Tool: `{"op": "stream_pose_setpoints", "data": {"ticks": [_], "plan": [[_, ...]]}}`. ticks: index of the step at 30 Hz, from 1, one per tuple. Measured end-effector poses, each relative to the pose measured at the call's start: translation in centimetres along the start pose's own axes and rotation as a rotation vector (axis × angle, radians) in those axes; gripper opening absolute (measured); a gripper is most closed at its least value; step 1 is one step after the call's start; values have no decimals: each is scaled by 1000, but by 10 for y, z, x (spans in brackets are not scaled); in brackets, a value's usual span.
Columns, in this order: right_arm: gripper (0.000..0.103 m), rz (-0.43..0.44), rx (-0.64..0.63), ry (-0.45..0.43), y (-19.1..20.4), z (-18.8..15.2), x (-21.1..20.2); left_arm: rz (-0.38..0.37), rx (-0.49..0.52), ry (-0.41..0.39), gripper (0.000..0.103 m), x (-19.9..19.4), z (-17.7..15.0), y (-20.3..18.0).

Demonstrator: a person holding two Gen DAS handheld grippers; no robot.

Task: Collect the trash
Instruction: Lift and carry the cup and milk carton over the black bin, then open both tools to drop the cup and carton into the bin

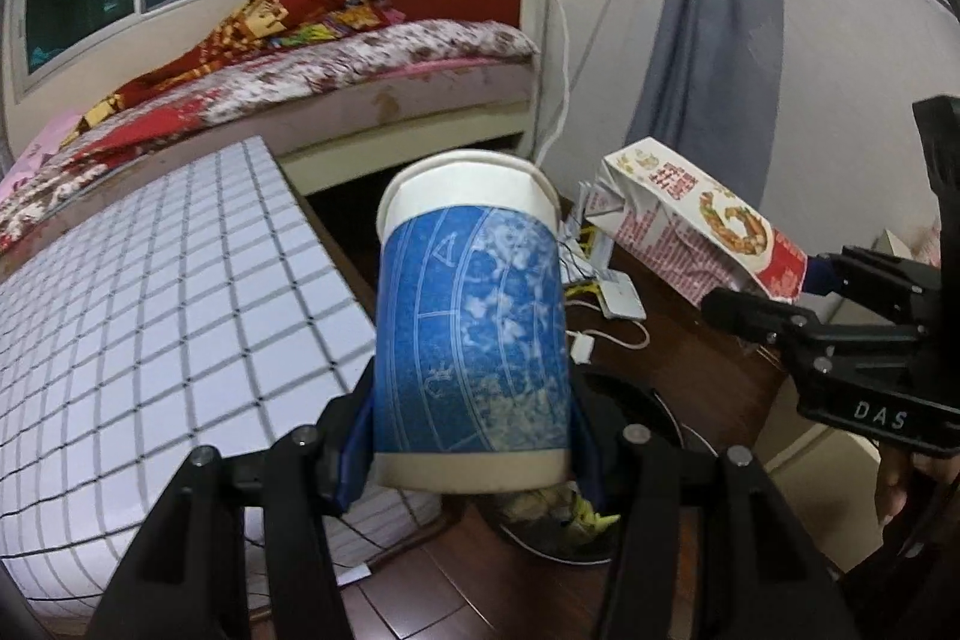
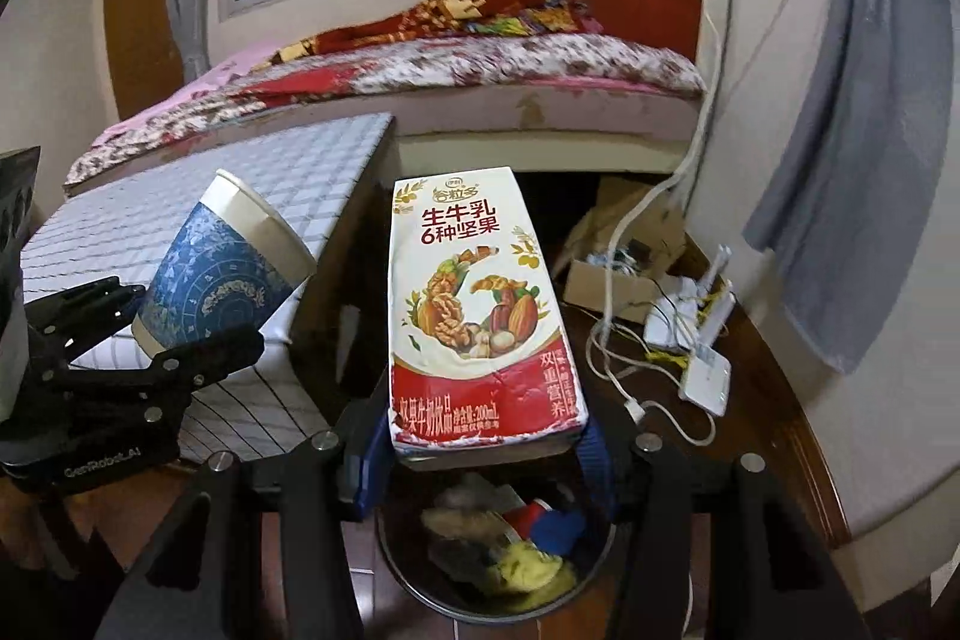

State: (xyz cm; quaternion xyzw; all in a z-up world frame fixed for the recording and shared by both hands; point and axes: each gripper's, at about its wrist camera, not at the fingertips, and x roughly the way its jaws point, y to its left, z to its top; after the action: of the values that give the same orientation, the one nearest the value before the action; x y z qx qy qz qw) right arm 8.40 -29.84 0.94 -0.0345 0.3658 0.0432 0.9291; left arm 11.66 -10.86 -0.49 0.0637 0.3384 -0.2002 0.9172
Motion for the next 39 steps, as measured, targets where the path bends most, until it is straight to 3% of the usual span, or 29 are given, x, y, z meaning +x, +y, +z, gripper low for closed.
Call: {"op": "stream_pose_setpoints", "data": {"ticks": [10, 19, 28, 32, 33, 34, 35, 39], "plan": [[55, -34, 40, 77, -37, -35, 14, -48, 7, 63, 55, 27, -17, -28], [55, -20, 41, 154, -40, -57, 42, -62, -22, 108, 55, 49, -37, -36], [55, -24, 9, 257, -45, -76, 76, -106, -14, 204, 56, 81, -55, -46], [55, -17, -20, 328, -44, -85, 95, -142, -25, 238, 63, 97, -57, -46], [58, -32, -34, 340, -44, -87, 99, -135, -31, 244, 71, 101, -59, -46], [82, -70, -50, 349, -46, -91, 104, -115, -40, 251, 91, 105, -60, -45], [102, -95, -49, 369, -50, -95, 110, -100, -60, 245, 101, 106, -63, -42], [102, -141, -13, 416, -66, -102, 118, -35, -76, 258, 102, 111, -73, -34]]}}
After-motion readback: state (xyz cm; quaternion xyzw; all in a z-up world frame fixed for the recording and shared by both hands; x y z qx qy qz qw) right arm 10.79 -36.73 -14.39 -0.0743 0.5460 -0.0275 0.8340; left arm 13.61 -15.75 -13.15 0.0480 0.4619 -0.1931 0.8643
